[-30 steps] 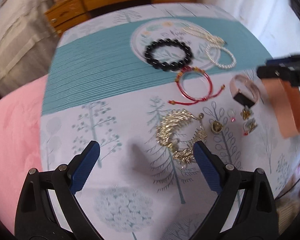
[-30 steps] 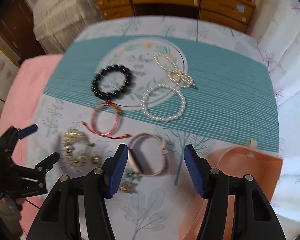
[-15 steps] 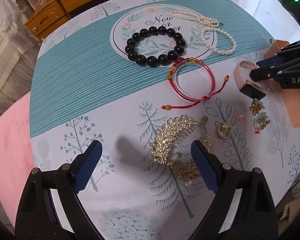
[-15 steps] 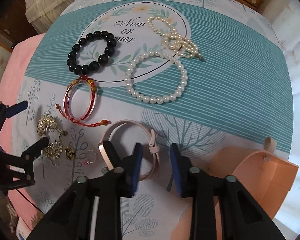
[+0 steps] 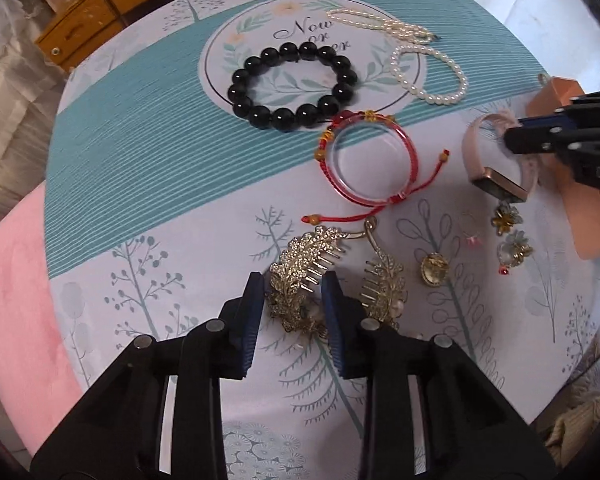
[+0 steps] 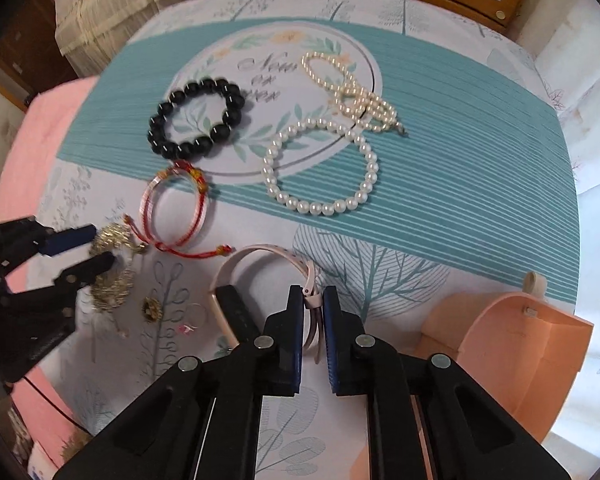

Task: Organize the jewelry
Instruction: 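Grasp the pink-band watch with the right tool while the left tool approaches the gold leaf clip, then lower the watch into the peach tray and open the right tool while the left tool grips the gold clip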

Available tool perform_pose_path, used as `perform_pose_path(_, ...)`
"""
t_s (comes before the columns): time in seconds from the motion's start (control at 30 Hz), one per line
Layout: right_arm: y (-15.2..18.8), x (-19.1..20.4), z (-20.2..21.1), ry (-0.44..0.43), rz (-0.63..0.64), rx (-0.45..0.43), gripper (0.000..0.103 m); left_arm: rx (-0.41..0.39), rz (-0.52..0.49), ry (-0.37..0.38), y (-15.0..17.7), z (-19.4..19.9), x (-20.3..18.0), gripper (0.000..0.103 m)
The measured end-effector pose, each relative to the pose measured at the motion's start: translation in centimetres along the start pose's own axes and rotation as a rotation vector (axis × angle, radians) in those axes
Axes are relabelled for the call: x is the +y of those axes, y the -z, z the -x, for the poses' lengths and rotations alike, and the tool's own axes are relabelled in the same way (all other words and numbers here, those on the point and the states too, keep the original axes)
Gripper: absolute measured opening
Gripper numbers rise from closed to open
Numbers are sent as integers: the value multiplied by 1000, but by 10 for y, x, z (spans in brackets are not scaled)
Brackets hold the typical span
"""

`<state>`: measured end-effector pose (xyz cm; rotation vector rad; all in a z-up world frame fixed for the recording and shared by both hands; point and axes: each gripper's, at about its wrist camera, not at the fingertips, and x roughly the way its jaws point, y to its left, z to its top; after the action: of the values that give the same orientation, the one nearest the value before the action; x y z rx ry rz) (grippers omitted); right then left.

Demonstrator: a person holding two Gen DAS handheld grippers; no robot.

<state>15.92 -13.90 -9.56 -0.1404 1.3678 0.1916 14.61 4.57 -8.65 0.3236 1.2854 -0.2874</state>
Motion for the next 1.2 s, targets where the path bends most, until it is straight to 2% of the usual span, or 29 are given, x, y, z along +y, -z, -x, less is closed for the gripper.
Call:
perform_pose_path(0.1, 0, -1, 20, -22, -21, -38, 10, -13, 36, -6, 0, 5, 4, 25)
perform_pose_path(0.13, 1, -2, 27, -27, -28, -45, 10, -25, 50, -13, 1, 10, 6, 19)
perform_pose_path(0.17, 2, -6, 36, -35, -38, -58, 10, -27, 58, -9, 1, 12, 6, 5)
perform_pose_path(0.23, 2, -13, 56, -55, -61, -86, 10, -39, 88, -8, 0, 24, 9, 0)
perform_pose_path(0.5, 33, -59, 132, -108, -154, -194, 10, -136, 91, -4, -7, 78, -5, 0)
perform_pose_path(0.63, 52, -83, 160, -99, -194, -246, 10, -196, 47, -14, -16, 107, -24, 0)
perform_pose_path(0.73, 69, -105, 177, -78, -228, -270, 10, -206, 42, -2, -21, 118, -30, 0)
perform_pose_path(1.0, 97, -156, 175, -70, -338, -252, 10, -149, 65, -19, -19, 96, -30, 0)
perform_pose_path(1.2, 104, -166, 133, -76, -366, -159, 10, -76, 151, 32, -12, 62, -7, 0)
